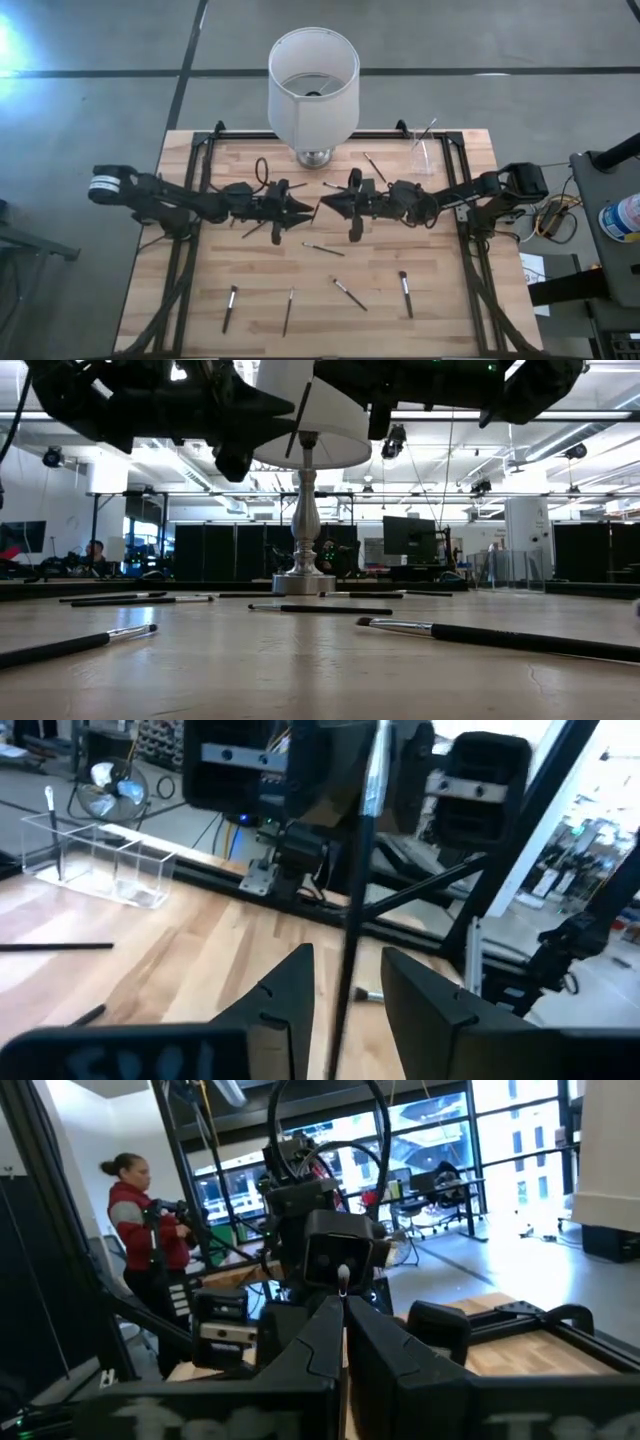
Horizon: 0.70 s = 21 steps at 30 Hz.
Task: Put items in baskets/containers
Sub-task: Put the eyeshadow brush into the transparent organizer
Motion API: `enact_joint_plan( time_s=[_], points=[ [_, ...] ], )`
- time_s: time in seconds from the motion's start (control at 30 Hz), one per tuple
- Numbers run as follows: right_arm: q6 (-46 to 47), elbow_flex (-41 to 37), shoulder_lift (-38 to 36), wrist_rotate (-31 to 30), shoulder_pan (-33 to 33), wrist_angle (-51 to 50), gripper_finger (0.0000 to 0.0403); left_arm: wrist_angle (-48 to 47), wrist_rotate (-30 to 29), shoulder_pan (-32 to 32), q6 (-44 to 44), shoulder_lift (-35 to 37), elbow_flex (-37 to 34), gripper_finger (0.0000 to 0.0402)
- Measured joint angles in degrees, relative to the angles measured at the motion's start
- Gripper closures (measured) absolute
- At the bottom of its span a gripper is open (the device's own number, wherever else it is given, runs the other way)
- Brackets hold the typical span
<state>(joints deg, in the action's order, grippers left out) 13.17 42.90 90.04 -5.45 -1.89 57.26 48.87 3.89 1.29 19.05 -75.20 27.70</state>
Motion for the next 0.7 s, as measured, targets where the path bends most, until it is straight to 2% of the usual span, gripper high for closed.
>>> enact_joint_plan(
  time_s=[0.43, 0.53, 0.63, 0.7],
  points=[
    [-0.33, 0.02, 0.02, -0.04, -0.22, -0.46, 0.0394, -1.72, 2.74, 0.03, -2.15, -3.54, 4.65, 0.0294],
    [-0.69, 0.02, 0.02, -0.04, -0.24, -0.92, 0.0394, -1.87, 3.26, 0.03, -2.16, -3.57, 4.92, 0.0320],
    [-0.75, 0.02, 0.02, -0.04, -0.24, -1.35, 0.0394, -1.89, 4.17, 0.00, -2.23, -3.57, 4.96, 0.0377],
    [-0.77, 0.01, 0.02, -0.08, -0.24, -1.33, 0.0394, -1.89, 4.19, -0.01, -2.23, -3.63, 4.94, 0.0387]
  ],
)
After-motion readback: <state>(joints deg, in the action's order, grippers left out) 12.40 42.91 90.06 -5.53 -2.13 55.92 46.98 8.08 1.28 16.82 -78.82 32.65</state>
